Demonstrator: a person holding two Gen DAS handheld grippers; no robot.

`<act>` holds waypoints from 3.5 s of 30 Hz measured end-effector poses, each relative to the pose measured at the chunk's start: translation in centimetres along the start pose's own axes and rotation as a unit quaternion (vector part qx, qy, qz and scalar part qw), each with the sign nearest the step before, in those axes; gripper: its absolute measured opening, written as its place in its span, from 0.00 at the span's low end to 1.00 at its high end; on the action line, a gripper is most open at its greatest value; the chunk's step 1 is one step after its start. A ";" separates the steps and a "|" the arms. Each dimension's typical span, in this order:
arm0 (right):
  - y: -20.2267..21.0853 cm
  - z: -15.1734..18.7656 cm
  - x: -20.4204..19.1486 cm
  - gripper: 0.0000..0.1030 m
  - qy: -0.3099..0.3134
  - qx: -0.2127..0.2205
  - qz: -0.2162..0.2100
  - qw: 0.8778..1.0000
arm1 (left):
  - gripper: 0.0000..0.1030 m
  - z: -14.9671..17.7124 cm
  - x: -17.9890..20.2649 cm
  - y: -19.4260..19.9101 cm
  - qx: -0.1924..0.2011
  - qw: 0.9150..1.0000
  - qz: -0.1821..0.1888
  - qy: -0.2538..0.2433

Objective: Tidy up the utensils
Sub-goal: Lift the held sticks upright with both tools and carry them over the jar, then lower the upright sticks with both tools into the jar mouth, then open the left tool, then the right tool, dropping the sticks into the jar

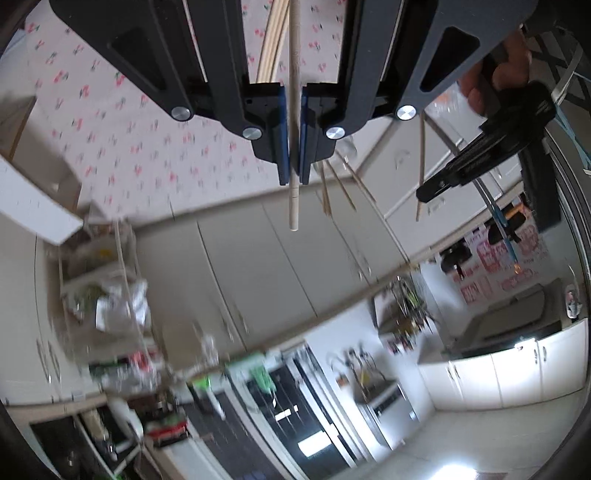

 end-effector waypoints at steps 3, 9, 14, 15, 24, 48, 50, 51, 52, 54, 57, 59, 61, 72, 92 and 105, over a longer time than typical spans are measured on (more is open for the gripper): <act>0.8 -0.8 -0.1 0.06 0.008 0.019 0.003 1.000 | 0.05 -2.3 0.1 -1.1 0.029 0.999 -0.005 0.027; 1.0 -1.4 0.7 0.06 0.006 0.031 0.008 0.999 | 0.05 -5.6 -0.5 -4.5 0.072 0.994 -0.029 0.081; 0.1 -1.4 2.0 0.06 -0.003 0.037 0.015 0.999 | 0.05 -6.2 -0.4 -7.0 0.092 0.990 -0.041 0.096; -0.1 -1.3 2.3 0.06 -0.004 0.038 0.016 0.999 | 0.05 -6.2 -0.3 -7.5 0.096 0.990 -0.044 0.096; -2.2 -0.5 3.4 0.06 -0.012 0.037 0.020 0.999 | 0.05 -4.4 0.3 -10.7 0.112 0.989 -0.061 0.081; -4.7 0.9 4.3 0.06 -0.030 0.016 0.010 0.999 | 0.05 -2.0 -1.0 -10.9 0.113 0.988 -0.066 0.080; -4.9 1.0 4.4 0.06 -0.033 0.013 0.009 0.999 | 0.05 -2.6 -1.1 -10.6 0.119 0.987 -0.062 0.090; -5.0 1.1 4.4 0.06 -0.033 0.012 0.009 0.999 | 0.05 -3.0 -1.0 -10.4 0.124 0.986 -0.060 0.095; -5.1 1.2 4.4 0.06 -0.033 0.010 0.008 0.999 | 0.05 -3.4 -0.9 -10.2 0.130 0.985 -0.058 0.098; -5.3 1.4 4.5 0.06 -0.035 0.007 0.007 0.999 | 0.05 -4.1 -0.5 -9.9 0.143 0.983 -0.055 0.101; -5.6 1.9 4.7 0.06 -0.037 0.002 0.006 0.999 | 0.05 -4.2 0.1 -10.3 0.147 0.983 -0.055 0.098; -5.8 2.2 4.8 0.06 -0.039 -0.002 0.006 0.999 | 0.05 -3.7 0.4 -11.0 0.142 0.984 -0.056 0.095; -6.0 2.4 5.1 0.06 -0.042 -0.004 0.006 0.999 | 0.05 -3.1 0.5 -11.4 0.134 0.985 -0.056 0.093; -7.3 2.3 4.7 0.06 -0.045 -0.005 0.000 0.999 | 0.06 -0.4 0.3 -10.7 0.129 0.988 -0.066 0.060; -9.2 1.2 3.6 0.06 -0.052 0.002 -0.027 0.998 | 0.05 -0.4 -0.2 -11.4 0.111 0.991 -0.059 0.042; -13.5 -4.3 0.2 0.06 -0.047 0.136 -0.056 0.988 | 0.37 0.0 -1.1 -10.1 0.072 0.997 -0.033 0.010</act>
Point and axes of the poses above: each gripper's, at about its wrist camera, not at the fingertips, and y roughly against the way its jaws point, x to its right, z to its underside, the point moved 5 cm from there along -y, roughly the way its jaws point, and after that the axes turned 15 degrees about -z, right-handed, at the moved point
